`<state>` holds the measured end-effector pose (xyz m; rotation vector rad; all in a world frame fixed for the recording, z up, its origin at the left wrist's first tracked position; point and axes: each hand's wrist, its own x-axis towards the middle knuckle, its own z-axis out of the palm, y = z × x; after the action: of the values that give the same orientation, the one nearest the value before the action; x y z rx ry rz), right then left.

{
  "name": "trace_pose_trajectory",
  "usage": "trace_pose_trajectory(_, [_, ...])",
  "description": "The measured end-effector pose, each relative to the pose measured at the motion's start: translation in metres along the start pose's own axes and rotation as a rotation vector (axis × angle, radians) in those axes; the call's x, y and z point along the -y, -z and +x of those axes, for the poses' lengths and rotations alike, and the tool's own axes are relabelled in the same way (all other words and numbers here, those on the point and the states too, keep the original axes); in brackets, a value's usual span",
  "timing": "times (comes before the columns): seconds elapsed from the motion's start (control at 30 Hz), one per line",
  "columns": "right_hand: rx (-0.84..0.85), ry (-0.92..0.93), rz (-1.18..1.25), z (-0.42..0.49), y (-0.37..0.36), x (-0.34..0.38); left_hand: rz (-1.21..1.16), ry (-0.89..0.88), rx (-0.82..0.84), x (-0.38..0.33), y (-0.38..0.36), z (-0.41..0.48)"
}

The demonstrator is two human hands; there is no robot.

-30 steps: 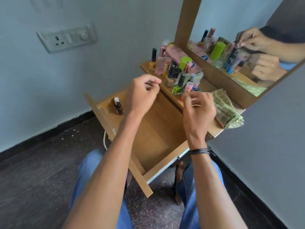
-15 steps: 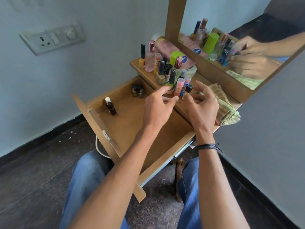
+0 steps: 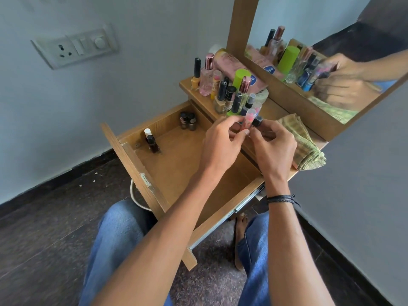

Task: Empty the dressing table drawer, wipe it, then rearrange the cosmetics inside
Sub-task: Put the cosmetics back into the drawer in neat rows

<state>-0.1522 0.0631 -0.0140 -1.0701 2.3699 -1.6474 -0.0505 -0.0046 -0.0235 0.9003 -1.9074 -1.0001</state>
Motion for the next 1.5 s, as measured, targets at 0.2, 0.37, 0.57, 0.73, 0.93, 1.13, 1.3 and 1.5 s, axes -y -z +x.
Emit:
trace_pose_trajectory(0.2, [0.017,0.035,0.044,-0.004,0.003,0.002,0.023,-0.056,0.05,0.003,0.011,0.004])
trace_pose_trajectory(0.37, [0.143,0.11,0.116,-0.011,0.01,0.007,0.101,-0.092,0.17,-0.007,0.045,-0.001])
trace_pose_trajectory(0.57, [0.557,0.132,0.182,-0.03,0.005,0.013,0.232,-0.029,0.185,-0.003,0.091,-0.033])
trace_pose_trajectory(0.73, [1.0,0.143,-0.106,-0.048,-0.013,0.008,0.309,0.067,0.045,0.019,0.112,-0.072])
trace_pose_trajectory(0.93, [1.305,0.277,-0.492,-0.077,-0.032,0.009,0.303,0.146,-0.077,0.037,0.12,-0.093])
trace_pose_trajectory(1.13, [1.399,0.284,-0.483,-0.088,-0.04,0.013,0.432,0.083,-0.068,0.046,0.113,-0.095])
trace_pose_trajectory(1.3, [1.48,0.271,-0.484,-0.088,-0.045,0.013,0.512,0.061,-0.035,0.051,0.113,-0.095])
trace_pose_trajectory(1.5, [1.535,0.239,-0.461,-0.087,-0.045,0.016,0.594,0.04,-0.012,0.053,0.112,-0.093])
